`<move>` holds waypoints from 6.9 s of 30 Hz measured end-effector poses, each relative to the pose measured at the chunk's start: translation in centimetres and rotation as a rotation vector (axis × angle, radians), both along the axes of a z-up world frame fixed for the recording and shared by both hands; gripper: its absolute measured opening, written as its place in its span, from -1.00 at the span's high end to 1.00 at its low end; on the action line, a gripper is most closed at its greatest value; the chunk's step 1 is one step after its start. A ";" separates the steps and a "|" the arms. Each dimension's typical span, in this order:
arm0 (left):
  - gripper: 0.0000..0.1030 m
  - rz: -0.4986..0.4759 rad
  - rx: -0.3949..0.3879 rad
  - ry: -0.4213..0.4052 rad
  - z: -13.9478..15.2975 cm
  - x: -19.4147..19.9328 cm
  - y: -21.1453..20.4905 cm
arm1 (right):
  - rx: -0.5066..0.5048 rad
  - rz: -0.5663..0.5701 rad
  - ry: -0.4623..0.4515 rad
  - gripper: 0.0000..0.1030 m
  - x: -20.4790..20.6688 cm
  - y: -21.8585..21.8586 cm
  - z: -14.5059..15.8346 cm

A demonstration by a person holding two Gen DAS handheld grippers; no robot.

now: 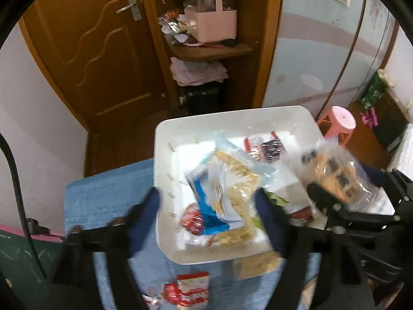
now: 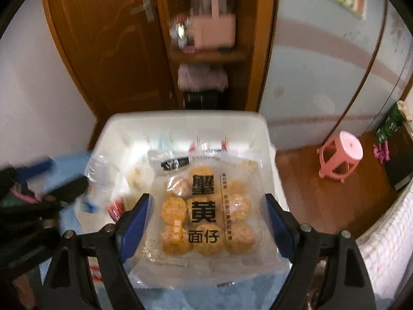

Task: Organize snacks
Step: 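Carry both snacks into the white tray and open both grippers, then move both tools back over the paper and white-orange bars, then grasp the brown paper bar with the left gripper while the right gripper grasps the white-orange bar, then lift both bars into the white tray and open both grippers, then move both tools back over the white wrapper and red Cookies packet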

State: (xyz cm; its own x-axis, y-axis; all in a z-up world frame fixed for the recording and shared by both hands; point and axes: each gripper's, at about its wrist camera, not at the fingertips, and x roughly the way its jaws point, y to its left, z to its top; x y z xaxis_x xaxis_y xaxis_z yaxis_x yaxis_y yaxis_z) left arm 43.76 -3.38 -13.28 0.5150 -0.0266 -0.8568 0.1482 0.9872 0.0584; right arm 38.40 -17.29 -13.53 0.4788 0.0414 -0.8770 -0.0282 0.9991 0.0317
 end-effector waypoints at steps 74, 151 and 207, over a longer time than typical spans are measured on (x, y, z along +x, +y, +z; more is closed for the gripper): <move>-0.62 0.008 -0.218 0.254 -12.0 -23.9 -9.5 | 0.101 0.048 0.126 -0.63 -27.6 -10.3 -8.3; -0.18 0.038 -0.020 -0.185 8.7 -5.1 -1.2 | 0.120 -0.013 -0.293 0.22 -5.9 -1.3 10.6; -0.68 0.281 -0.023 -0.095 2.8 -26.4 8.7 | 0.120 0.155 -0.199 -0.54 -20.4 2.9 7.0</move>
